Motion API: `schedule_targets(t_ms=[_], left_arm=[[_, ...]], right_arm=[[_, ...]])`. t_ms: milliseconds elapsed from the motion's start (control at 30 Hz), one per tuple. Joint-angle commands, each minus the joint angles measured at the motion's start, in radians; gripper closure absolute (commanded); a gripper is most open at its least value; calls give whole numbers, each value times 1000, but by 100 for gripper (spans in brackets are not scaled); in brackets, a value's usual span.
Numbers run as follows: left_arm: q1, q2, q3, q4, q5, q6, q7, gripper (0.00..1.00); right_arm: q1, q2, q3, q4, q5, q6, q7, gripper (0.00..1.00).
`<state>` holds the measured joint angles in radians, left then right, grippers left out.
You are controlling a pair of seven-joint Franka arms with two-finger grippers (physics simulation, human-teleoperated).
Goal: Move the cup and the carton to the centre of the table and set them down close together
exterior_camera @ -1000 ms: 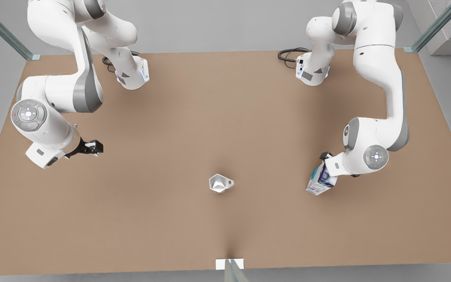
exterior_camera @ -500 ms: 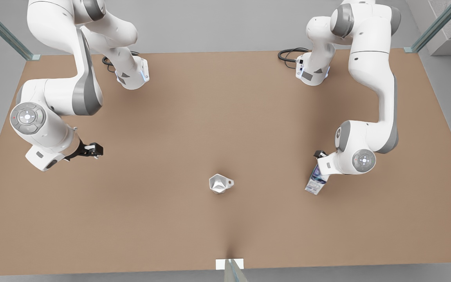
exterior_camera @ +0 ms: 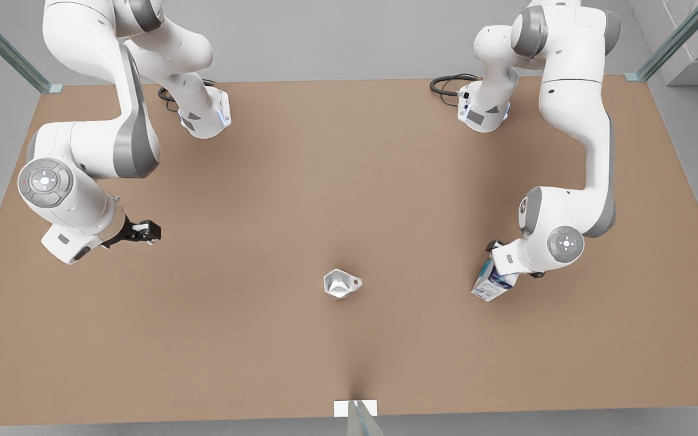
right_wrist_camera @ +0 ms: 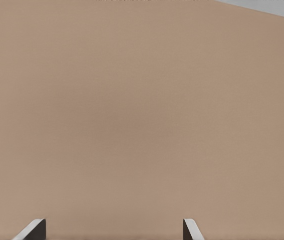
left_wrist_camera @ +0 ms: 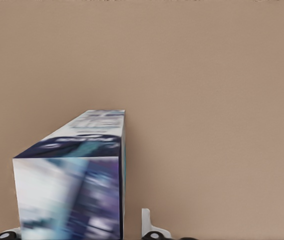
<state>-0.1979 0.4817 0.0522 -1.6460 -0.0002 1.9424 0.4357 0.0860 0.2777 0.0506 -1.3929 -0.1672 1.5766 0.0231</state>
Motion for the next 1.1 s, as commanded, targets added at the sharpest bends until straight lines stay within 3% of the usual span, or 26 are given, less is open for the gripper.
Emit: schedule_targets(t_ms=[0,433,633,767,867,967,1067], left_arm=[[0,0,0,0,-1,0,0,33],[-35,-74,-3,34,5,-85,20,32],[-129,-78,-18,127,6,-59,579,32],[-276,-68,-18,127,-66,-53,936,32],[-413,14,-5,218,-136,-53,873,31],[-641,100,170,310,-282,-53,726,31],[-689,100,176,304,-308,-68,601,30]], right_arm=[[0,0,0,0,0,0,0,0],[0,0,2,0,0,0,0,0],[1,0,0,2,0,0,0,0],[0,0,2,2,0,2,0,0],[1,0,0,2,0,2,1,0],[0,0,0,2,0,2,1,0],[1,0,0,2,0,-1,0,0]])
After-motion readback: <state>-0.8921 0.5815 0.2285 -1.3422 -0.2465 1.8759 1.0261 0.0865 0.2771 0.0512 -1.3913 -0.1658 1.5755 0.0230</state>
